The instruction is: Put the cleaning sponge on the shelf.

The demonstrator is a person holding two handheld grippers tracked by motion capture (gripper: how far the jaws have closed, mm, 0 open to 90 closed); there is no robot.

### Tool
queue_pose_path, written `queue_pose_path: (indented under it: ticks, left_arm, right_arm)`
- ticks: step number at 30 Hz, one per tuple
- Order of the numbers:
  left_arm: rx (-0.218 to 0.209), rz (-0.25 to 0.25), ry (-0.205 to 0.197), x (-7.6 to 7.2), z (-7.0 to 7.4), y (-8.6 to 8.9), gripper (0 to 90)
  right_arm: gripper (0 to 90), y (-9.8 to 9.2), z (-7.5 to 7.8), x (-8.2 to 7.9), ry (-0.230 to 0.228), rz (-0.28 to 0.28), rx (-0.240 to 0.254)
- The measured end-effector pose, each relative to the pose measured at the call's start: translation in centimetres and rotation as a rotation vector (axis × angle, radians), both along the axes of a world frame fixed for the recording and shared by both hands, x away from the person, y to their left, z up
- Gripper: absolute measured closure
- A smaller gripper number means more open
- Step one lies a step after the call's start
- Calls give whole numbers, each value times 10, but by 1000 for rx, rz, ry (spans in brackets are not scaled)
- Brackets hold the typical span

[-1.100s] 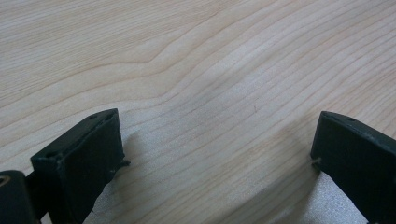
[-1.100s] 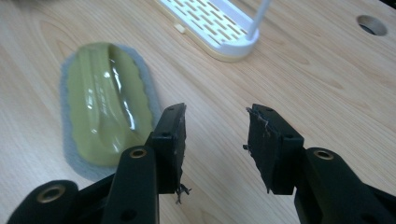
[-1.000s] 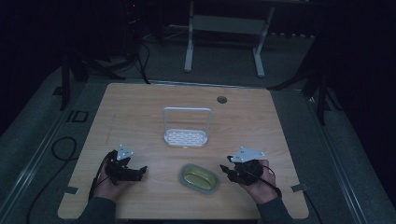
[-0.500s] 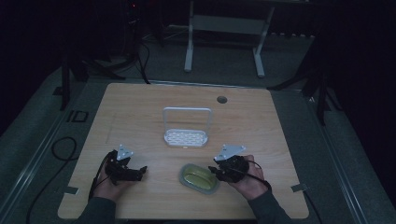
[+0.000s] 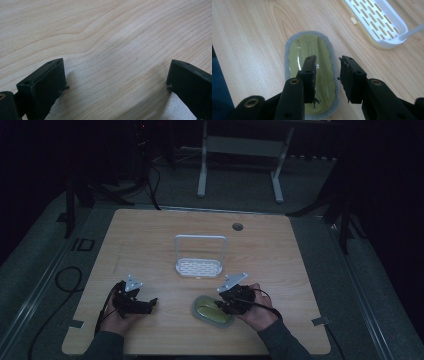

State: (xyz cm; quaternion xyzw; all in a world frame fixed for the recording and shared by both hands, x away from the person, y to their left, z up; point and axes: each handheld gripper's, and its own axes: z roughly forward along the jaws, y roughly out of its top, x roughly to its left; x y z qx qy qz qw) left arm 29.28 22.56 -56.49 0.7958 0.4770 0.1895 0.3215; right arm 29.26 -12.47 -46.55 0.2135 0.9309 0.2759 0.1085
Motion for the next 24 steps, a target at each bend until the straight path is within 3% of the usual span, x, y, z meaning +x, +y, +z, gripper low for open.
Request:
queue_pose_path:
  ticks: [24]
  left_arm:
    - [1, -1, 2, 0, 0, 0, 23]
  right_arm:
    - [647, 22, -2, 9, 106, 71, -132]
